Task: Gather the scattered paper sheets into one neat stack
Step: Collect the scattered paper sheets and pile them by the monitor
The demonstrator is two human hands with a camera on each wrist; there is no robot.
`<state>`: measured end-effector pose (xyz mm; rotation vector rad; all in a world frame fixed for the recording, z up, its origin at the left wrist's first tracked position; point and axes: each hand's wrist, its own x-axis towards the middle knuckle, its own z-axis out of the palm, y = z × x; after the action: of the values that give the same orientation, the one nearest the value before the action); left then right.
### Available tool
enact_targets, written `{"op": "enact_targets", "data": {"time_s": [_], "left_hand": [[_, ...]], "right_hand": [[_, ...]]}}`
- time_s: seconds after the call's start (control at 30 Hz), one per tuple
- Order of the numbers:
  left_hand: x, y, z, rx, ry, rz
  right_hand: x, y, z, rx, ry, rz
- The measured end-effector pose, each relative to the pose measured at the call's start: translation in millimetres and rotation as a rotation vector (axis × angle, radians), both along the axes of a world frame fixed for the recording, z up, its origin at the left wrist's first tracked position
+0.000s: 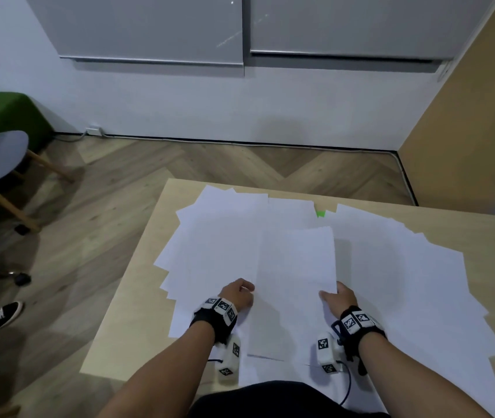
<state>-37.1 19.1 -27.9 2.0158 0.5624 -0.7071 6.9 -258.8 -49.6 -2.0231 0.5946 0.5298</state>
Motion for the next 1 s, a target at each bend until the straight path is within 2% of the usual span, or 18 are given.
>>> {"op": "enact_targets", "data": {"time_s": [0.1,0.2,0.27,0.33,0.43,0.5,0.7,1.0], "left_hand": [[-6.4,14.5,-9.0,0.208,-0.142,0.089],[-8.9,28.1,-17.6,0.46,-0.139,0.147],[-8.2,29.1,-16.5,0.53,-0.115,0.223],[-5.5,27.5,-16.9,0.551,-0.086,0.21],[-2.5,21.6,-20.9,0.606,-0.035,0.0],[-1.4,20.9,-21.3,0.623,-0.033,-0.068],[8.9,37.4,-13.1,0.597,0.001,-0.07],[10.7,43.1,-11.3,0.605,0.004,-0.077]], "right_hand": [[-7.1,-5.2,0.0,-0.023,-0.051,-0.043],[-8.4,-7.9,0.4,-0.005,-0.051,-0.057],[-6.2,-8.2,1.2,-0.005,-0.03,-0.033],[-5.5,-7.5,0.6,-0.008,0.008,-0.014],[-5.6,-6.7,1.1,-0.039,0.037,-0.053],[-7.1,-6.7,1.5,-0.066,0.039,-0.143],[-20.9,-18.7,18.3,-0.202,0.044,-0.385],[-25.5,-26.6,17.3,-0.199,0.11,-0.366]]}}
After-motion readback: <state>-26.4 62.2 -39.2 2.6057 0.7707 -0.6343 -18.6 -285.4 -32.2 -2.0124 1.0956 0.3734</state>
